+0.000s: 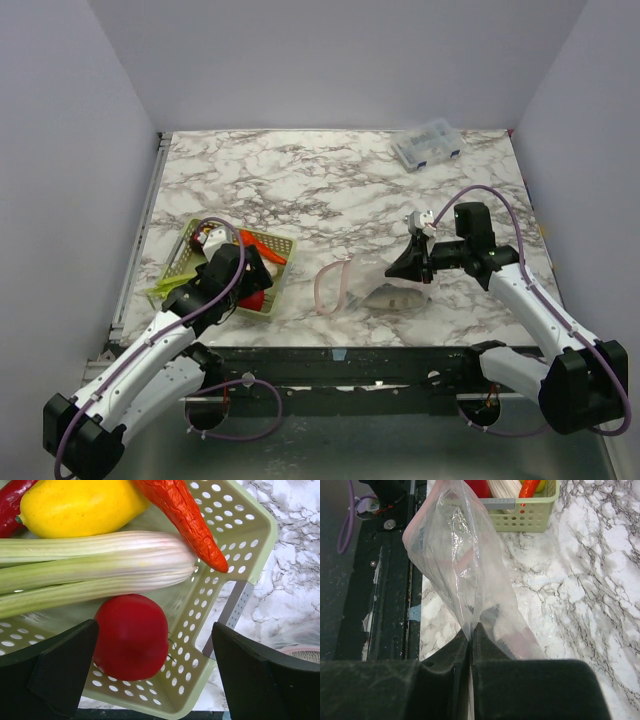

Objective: Open the zip-top bag and remove the fake food
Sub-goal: Place the fake fruit in the bin, then pick up the fake fish from the zipper food storage bag.

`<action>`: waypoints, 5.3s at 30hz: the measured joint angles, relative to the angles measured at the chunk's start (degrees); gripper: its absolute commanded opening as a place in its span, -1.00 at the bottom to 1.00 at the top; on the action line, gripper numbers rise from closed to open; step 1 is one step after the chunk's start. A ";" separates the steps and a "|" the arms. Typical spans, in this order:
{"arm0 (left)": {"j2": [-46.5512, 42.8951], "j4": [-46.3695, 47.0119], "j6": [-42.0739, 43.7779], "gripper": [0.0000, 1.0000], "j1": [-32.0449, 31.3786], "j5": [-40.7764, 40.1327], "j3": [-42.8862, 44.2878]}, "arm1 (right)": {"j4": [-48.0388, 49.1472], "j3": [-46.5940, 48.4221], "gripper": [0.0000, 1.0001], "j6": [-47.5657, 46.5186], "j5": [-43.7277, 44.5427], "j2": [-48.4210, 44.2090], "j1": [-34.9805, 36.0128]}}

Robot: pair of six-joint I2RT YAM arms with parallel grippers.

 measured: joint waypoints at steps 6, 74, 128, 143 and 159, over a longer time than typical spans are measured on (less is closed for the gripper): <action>-4.04 1.70 3.63 0.97 0.00 3.41 0.00 | 0.00 -0.28 -0.84 -0.31 0.00 -0.02 0.00; 34.97 66.95 10.12 0.03 -21.94 28.22 -7.30 | -23.56 9.75 0.98 -23.96 15.08 2.82 -0.39; 50.75 80.04 -15.78 0.34 -21.94 29.90 -6.58 | -4.04 -14.12 -0.36 -42.93 33.40 -0.61 0.09; 52.37 71.71 -29.22 0.30 -21.94 27.87 -2.71 | -2.03 -15.06 -0.72 -39.30 32.11 -3.10 0.55; 54.27 78.84 -35.82 -0.11 -21.49 27.67 -4.50 | -3.52 -13.84 -0.73 -35.23 27.21 -3.43 0.55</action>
